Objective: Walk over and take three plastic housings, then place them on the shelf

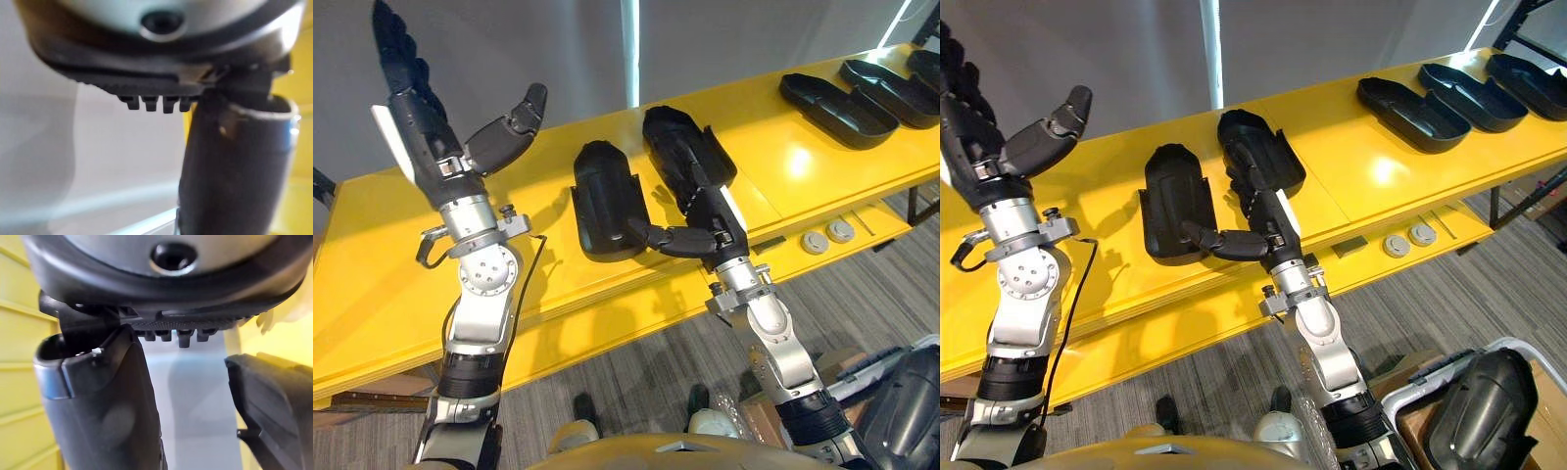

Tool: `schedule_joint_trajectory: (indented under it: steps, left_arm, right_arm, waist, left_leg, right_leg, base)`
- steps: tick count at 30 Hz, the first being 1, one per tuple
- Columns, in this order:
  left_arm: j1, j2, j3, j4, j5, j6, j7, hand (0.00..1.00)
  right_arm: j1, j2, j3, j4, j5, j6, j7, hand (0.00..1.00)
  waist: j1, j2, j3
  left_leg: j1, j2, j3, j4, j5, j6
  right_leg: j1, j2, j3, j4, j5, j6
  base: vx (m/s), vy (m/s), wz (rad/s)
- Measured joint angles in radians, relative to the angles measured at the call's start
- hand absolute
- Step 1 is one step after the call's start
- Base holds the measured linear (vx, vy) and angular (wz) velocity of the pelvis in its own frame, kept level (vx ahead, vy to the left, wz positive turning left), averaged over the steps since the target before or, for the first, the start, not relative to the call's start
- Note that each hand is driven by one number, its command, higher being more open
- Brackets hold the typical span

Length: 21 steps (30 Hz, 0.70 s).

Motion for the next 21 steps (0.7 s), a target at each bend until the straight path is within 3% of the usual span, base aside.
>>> schedule_joint_trajectory:
  steps: [5,11,21]
  left_arm:
    - [0.167,-0.053,0.008,-0.127,-0.014,-0.028,-0.042,1.00]
    - [0.361,-0.106,0.005,-0.125,-0.122,-0.036,-0.153,1.00]
    - [0.456,-0.117,-0.030,-0.116,-0.240,-0.120,-0.298,1.00]
  right_arm:
    - [0.049,0.003,-0.025,-0.058,-0.082,0.005,-0.062,1.00]
    - [0.127,-0.002,-0.054,-0.074,-0.093,0.022,-0.056,1.00]
    - [0.122,-0.033,-0.065,-0.061,-0.096,0.109,-0.122,1.00]
  waist:
    - [0.003,0.003,-0.004]
    - [0.016,0.006,-0.006]
    - [0.059,0.003,-0.025]
  left_leg:
    - [0.001,-0.004,-0.020,0.000,-0.001,-0.001]
    - [0.006,-0.003,-0.023,-0.001,-0.012,-0.001]
    - [-0.002,0.001,-0.042,-0.001,-0.003,0.005]
  right_leg:
    - [0.017,-0.003,-0.018,-0.001,-0.002,-0.001]
    - [0.026,-0.003,-0.022,-0.001,-0.016,0.000]
    - [0.042,-0.001,-0.055,-0.002,-0.016,0.002]
  base:
    - [0.05,0.010,0.14]
    - [-0.04,0.001,0.01]
    - [-0.01,-0.007,0.09]
